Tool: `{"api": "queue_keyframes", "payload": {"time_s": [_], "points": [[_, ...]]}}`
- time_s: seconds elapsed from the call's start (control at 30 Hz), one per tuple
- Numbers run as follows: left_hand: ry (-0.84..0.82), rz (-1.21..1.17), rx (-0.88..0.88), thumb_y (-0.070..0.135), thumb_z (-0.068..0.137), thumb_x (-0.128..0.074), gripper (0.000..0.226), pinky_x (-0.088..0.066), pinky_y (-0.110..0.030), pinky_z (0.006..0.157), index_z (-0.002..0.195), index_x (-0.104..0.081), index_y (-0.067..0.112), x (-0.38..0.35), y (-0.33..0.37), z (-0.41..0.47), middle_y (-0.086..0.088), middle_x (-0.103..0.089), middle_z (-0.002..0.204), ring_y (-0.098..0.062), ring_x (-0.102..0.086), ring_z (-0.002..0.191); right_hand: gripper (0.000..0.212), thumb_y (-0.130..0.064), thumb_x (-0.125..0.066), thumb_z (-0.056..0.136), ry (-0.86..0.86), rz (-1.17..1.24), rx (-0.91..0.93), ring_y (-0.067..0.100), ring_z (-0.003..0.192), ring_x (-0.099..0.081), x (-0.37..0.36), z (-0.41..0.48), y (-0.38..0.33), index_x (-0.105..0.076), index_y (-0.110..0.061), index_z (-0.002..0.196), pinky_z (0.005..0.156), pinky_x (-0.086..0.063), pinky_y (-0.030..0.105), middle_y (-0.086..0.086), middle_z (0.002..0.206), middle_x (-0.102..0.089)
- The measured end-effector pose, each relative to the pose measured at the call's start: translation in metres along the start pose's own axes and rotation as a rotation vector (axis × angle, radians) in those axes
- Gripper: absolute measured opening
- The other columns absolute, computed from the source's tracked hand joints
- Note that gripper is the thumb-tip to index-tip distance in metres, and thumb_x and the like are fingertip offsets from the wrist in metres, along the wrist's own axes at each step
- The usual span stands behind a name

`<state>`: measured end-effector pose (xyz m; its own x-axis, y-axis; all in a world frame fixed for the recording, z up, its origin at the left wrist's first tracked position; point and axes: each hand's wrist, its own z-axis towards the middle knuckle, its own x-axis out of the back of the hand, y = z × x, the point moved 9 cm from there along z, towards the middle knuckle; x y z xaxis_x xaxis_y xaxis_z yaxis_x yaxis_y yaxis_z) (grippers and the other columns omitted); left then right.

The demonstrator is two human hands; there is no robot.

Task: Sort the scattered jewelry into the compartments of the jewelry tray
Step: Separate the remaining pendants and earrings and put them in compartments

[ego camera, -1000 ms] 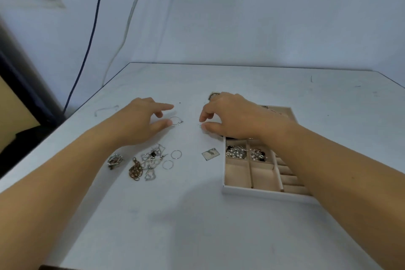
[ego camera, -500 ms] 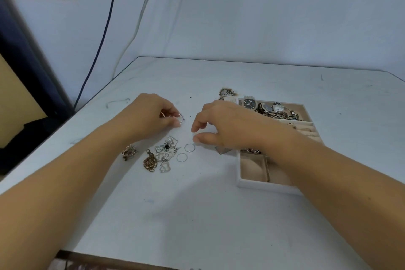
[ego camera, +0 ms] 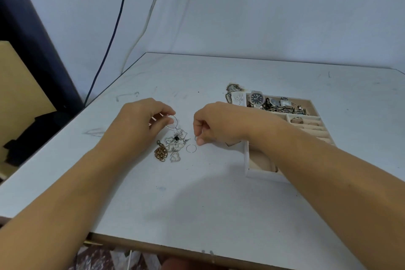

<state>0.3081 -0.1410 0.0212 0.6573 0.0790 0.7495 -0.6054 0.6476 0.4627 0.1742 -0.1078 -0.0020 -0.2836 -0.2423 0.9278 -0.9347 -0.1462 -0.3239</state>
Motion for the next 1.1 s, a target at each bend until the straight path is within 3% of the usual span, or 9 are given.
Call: {"api": "queue_keyframes", "payload": {"time_s": [0.07,0.13,0.3,0.47,0.63,0.7,0.87,1.0,1.1], "points": [[0.023,-0.014,-0.017,0.021,0.084,-0.069,0.013,-0.041,-0.004,0.069,0.095,-0.071,0.027,-0.001,0.003,-0.003,0.017,-0.063,0.082,0.005,-0.058,0.078,0.020,-0.033,-0.066,0.084,-0.055,-0.030,-0.030,0.022,0.084,-0.062,-0.004,0.003,0.003,-0.063,-0.017,0.095,0.072,-0.049,0.034,-0.001,0.088,-0.066],[0.016,-0.013,-0.041,0.020,0.084,-0.069,0.014,-0.043,-0.006,0.071,0.097,-0.071,0.026,-0.003,0.005,-0.003,0.016,-0.064,0.084,0.004,-0.059,0.077,0.022,-0.034,-0.065,0.084,-0.079,-0.031,-0.036,0.025,0.086,-0.062,-0.005,0.002,0.003,-0.061,-0.015,0.095,0.073,-0.048,0.034,0.002,0.091,-0.067],[0.017,-0.048,-0.035,0.021,0.083,-0.071,0.015,-0.041,-0.003,0.070,0.098,-0.071,0.023,-0.004,0.011,-0.002,0.018,-0.064,0.083,0.005,-0.060,0.079,0.015,-0.029,-0.070,0.081,0.066,0.043,0.037,0.001,0.064,-0.049,0.009,-0.017,-0.004,-0.057,-0.022,0.082,0.056,-0.038,0.020,-0.013,0.075,-0.053],[-0.030,-0.049,-0.103,0.017,0.082,-0.072,0.011,-0.037,0.002,0.068,0.093,-0.071,0.020,-0.010,0.038,0.000,0.023,-0.060,0.081,0.010,-0.057,0.083,0.010,-0.019,-0.062,0.086,0.261,0.164,0.037,0.006,0.076,-0.063,0.031,-0.047,0.019,-0.059,-0.026,0.094,0.069,-0.051,0.026,-0.010,0.081,-0.065],[-0.058,-0.106,-0.138,0.020,0.082,-0.072,0.011,-0.040,0.000,0.067,0.092,-0.071,0.025,-0.016,0.072,0.002,0.021,-0.064,0.080,0.004,-0.060,0.085,0.008,-0.022,-0.059,0.089,0.382,-0.008,-0.009,0.002,0.077,-0.052,0.052,-0.084,0.045,-0.065,-0.025,0.093,0.065,-0.034,0.000,-0.017,0.081,-0.058],[-0.069,-0.130,-0.157,0.021,0.081,-0.072,0.012,-0.041,-0.002,0.069,0.093,-0.071,0.026,-0.021,0.087,0.002,0.021,-0.065,0.079,0.003,-0.061,0.083,0.008,-0.022,-0.058,0.089,0.437,-0.072,-0.008,0.001,0.077,-0.048,0.056,-0.099,0.055,-0.064,-0.025,0.093,0.065,-0.028,-0.005,-0.016,0.085,-0.056],[-0.104,-0.201,-0.206,0.015,0.081,-0.072,0.013,-0.043,-0.003,0.067,0.090,-0.071,0.026,-0.034,0.121,0.002,0.019,-0.066,0.079,0.001,-0.062,0.079,0.004,-0.017,-0.060,0.088,0.496,-0.067,0.046,0.003,0.078,-0.049,0.054,-0.122,0.076,-0.064,-0.019,0.088,0.071,-0.039,0.022,-0.018,0.080,-0.053],[-0.153,-0.228,-0.270,0.011,0.082,-0.070,0.016,-0.039,-0.001,0.058,0.086,-0.070,0.027,-0.046,0.149,0.003,0.017,-0.066,0.080,0.000,-0.062,0.078,0.004,-0.016,-0.060,0.087,0.525,-0.066,0.027,-0.008,0.075,-0.046,0.060,-0.144,0.095,-0.063,-0.020,0.087,0.064,-0.033,0.012,-0.021,0.078,-0.052],[-0.204,-0.245,-0.289,0.010,0.082,-0.069,0.014,-0.038,-0.002,0.056,0.087,-0.071,0.023,-0.060,0.161,0.004,0.012,-0.067,0.082,-0.001,-0.062,0.078,0.005,-0.016,-0.062,0.087,0.560,-0.054,0.005,-0.004,0.075,-0.047,0.062,-0.160,0.107,-0.064,-0.020,0.089,0.066,-0.034,0.008,-0.015,0.081,-0.056]]}}
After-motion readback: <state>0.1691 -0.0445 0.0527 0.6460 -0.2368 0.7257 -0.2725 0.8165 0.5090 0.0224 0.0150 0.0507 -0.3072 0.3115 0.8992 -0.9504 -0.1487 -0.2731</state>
